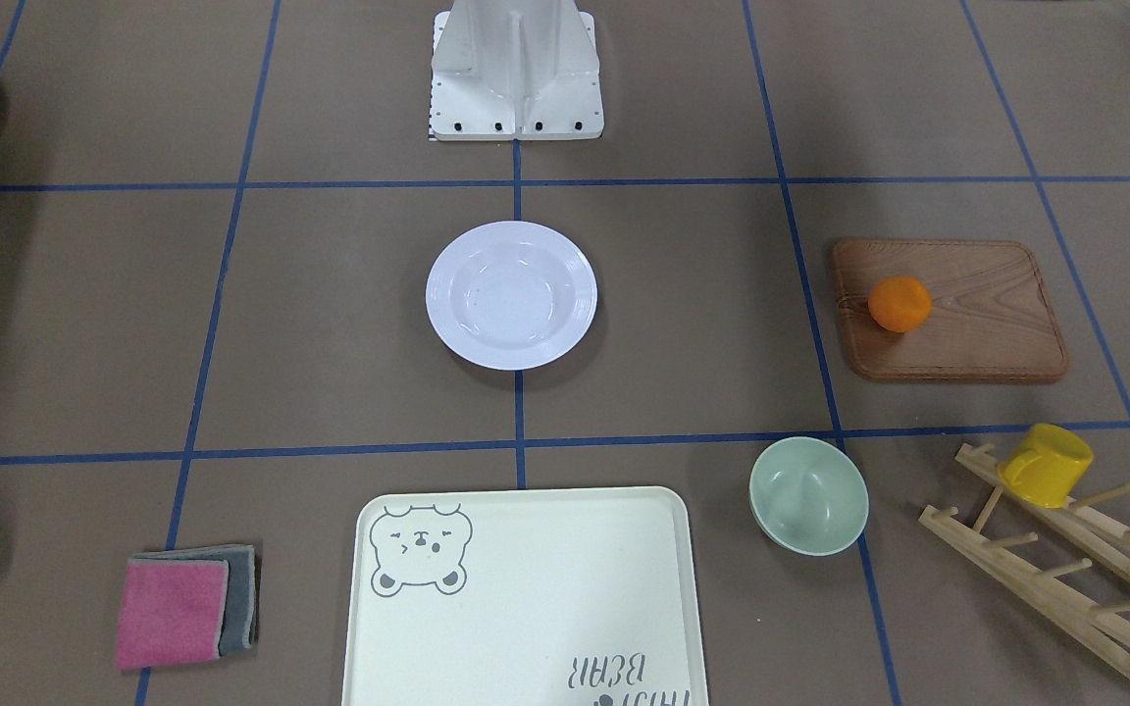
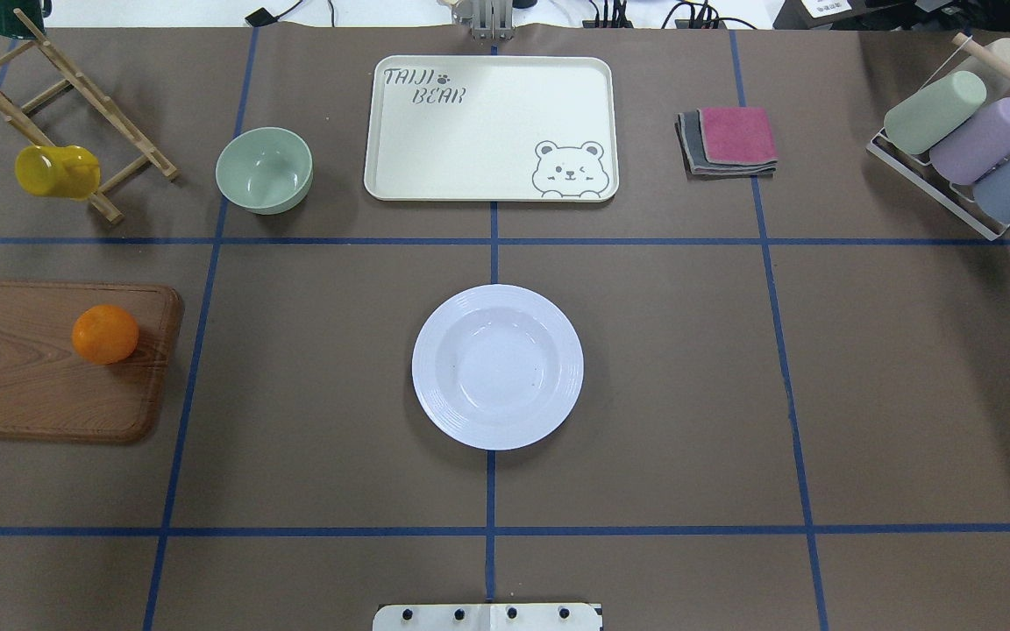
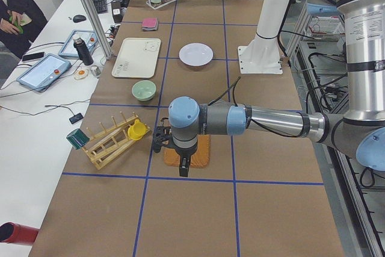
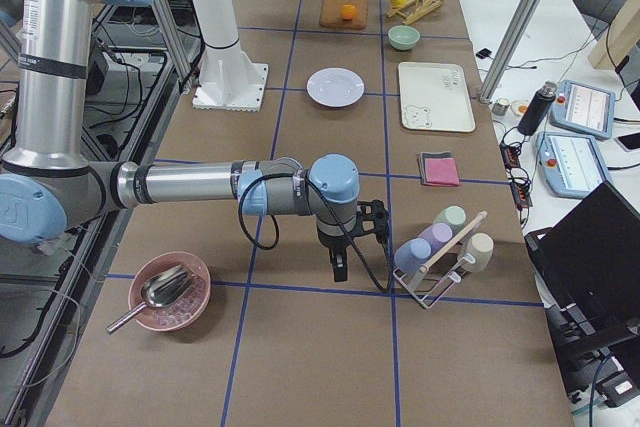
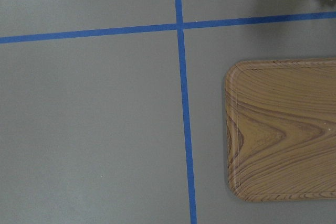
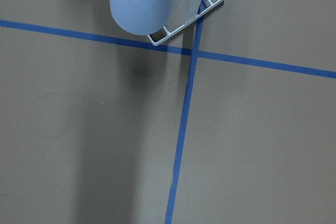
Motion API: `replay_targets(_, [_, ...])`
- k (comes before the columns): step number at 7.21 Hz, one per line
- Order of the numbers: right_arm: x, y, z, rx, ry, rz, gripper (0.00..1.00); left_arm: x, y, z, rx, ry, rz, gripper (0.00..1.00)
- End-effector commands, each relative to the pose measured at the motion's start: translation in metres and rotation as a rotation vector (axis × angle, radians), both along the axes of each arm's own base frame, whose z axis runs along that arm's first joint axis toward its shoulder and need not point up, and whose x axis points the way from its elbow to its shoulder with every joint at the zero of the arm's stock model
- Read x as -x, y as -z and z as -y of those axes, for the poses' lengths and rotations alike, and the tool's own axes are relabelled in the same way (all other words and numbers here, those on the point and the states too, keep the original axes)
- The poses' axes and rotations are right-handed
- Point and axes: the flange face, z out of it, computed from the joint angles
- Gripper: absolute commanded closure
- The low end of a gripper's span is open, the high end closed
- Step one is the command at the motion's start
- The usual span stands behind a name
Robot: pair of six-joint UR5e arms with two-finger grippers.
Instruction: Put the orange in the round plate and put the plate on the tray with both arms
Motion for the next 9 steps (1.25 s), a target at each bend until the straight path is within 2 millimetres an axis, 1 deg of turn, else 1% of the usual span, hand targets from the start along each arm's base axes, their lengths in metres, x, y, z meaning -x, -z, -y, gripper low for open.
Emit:
replay_targets(1, [0.0, -0.001, 0.0, 0.002, -0.001, 0.0, 0.0, -0.001, 0.009, -0.001, -0.014, -0.001, 0.0, 0.01])
replay_targets(2, [0.0, 0.003, 0.0, -0.006, 0.0, 0.0, 0.0, 0.0, 0.006, -0.002, -0.006, 0.0, 0.006, 0.01])
replay_targets(4, [0.0, 0.002, 0.0, -0.005, 0.0, -0.001, 0.0, 0.0, 0.008, -0.001, -0.01, 0.004, 0.0, 0.01])
replay_targets(5, [0.001, 0.011, 0.006, -0.026, 0.003, 0.009, 0.0, 0.0, 0.012, 0.002, -0.019, 0.008, -0.001, 0.01])
replay_targets(6, [0.001, 0.018, 0.014, -0.044, 0.001, 0.006, 0.0, 0.0, 0.022, 0.011, -0.049, 0.006, -0.002, 0.01])
replay_targets(7, [0.002, 0.032, 0.027, -0.118, 0.004, 0.015, 0.0, 0.0, 0.045, 0.032, -0.143, 0.005, 0.004, 0.01])
replay_targets(8, [0.004, 0.031, 0.03, -0.156, 0.004, 0.044, 0.0, 0.001, 0.054, 0.035, -0.232, 0.004, 0.0, 0.01])
replay_targets(9, [0.004, 0.034, 0.03, -0.216, 0.008, 0.052, 0.0, 0.0, 0.052, 0.029, -0.278, 0.003, -0.008, 0.01])
